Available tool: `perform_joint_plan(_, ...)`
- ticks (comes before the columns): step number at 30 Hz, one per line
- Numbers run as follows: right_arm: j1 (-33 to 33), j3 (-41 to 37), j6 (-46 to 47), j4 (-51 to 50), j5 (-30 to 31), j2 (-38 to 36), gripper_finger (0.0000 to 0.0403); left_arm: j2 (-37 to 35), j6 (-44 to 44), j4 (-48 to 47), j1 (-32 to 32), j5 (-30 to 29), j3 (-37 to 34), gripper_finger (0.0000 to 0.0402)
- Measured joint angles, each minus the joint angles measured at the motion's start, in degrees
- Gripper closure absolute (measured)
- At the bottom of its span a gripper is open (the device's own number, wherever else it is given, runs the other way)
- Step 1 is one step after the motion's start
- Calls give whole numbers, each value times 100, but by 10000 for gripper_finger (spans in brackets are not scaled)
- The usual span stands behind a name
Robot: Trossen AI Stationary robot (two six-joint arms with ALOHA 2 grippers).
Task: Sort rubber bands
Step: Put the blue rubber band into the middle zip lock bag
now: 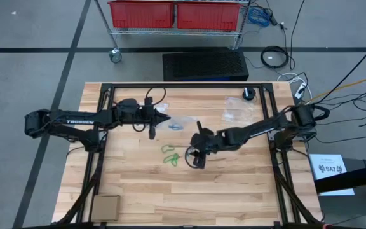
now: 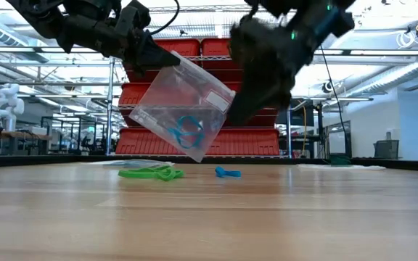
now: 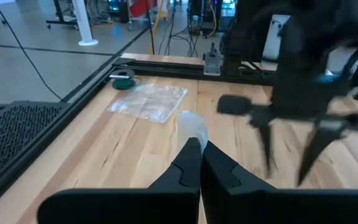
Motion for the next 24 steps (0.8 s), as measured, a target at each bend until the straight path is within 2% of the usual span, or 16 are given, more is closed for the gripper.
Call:
perform_joint_plan(5,-2,-6,-98,282,221,589,205,0,-1,-14,0,-1,0,401)
perform_joint_plan(10,-41,-7,-164,558,244,966,209,0,-2,-41,0,-2,0,401)
perform_joint_plan(13,-81,4,-68,573,311,1070,246,0,-2,-63,0,-2,0,401)
perform_joint_plan(19,-93,12,-73,521,438,1065,383,0,-4,-73,0,-2,0,401)
perform_joint_plan(24,-85,225,-275,-23,329,823,395,0,-2,-79,0,-4,-2,401)
